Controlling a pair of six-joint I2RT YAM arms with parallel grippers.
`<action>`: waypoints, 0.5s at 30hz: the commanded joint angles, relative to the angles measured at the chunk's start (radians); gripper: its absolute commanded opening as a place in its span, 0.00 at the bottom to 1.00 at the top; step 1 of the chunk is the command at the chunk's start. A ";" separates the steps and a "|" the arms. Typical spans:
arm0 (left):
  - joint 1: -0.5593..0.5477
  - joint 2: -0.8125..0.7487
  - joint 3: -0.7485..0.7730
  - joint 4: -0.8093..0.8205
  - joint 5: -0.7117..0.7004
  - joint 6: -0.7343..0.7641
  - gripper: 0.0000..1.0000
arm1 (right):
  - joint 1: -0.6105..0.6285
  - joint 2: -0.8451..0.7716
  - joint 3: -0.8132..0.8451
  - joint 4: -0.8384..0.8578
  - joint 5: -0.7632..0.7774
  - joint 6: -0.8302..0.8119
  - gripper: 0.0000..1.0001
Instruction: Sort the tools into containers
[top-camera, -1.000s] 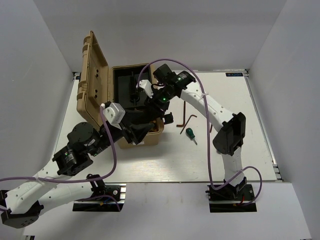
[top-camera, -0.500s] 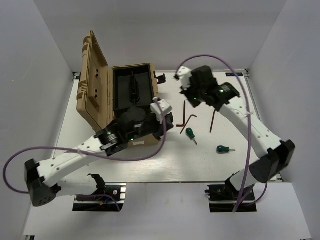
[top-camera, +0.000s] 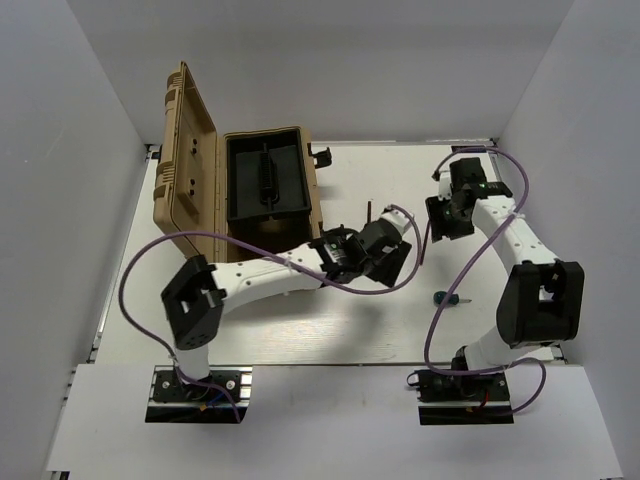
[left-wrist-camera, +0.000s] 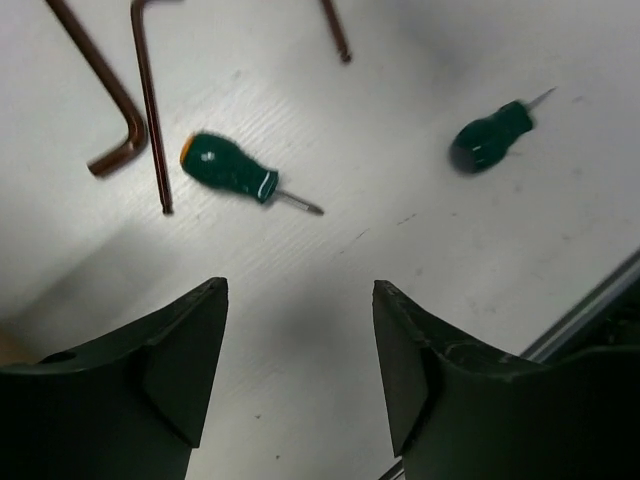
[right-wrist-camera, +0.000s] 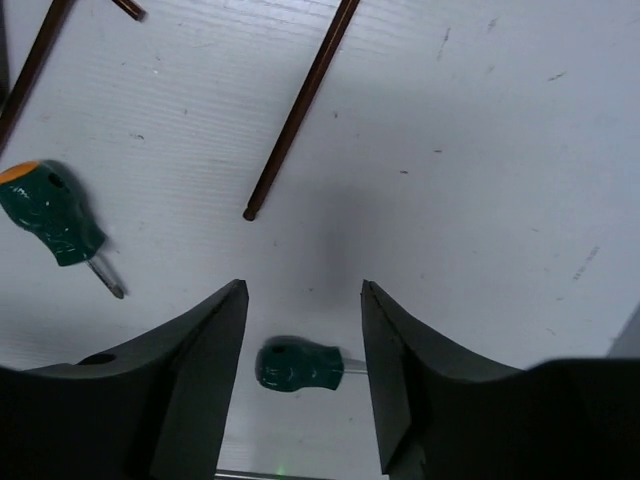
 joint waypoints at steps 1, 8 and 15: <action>-0.011 0.040 0.043 -0.082 -0.092 -0.147 0.70 | -0.039 -0.019 -0.045 -0.008 -0.153 0.038 0.57; 0.012 0.117 0.017 -0.016 -0.084 -0.276 0.75 | -0.102 -0.186 -0.252 0.035 -0.252 -0.123 0.68; 0.012 0.275 0.188 -0.096 -0.179 -0.378 0.80 | -0.180 -0.277 -0.335 0.025 -0.310 -0.139 0.68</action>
